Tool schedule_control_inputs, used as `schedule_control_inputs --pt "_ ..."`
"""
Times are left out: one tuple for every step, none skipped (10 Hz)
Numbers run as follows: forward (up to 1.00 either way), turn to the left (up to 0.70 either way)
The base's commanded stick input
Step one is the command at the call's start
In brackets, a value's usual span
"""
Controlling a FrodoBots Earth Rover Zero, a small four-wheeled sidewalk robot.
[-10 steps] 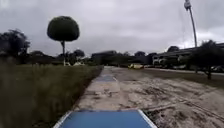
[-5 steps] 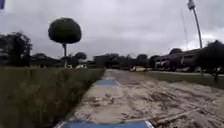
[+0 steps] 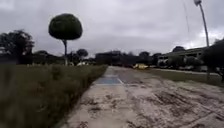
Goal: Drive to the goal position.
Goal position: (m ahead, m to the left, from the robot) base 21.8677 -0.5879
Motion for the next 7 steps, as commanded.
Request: schedule_control_inputs --pt "0.5 0.0" --pt "0.5 0.0" --pt "0.5 0.0" --pt "0.5 0.0" --pt "0.5 0.0" --pt "0.5 0.0" --pt "0.5 0.0"
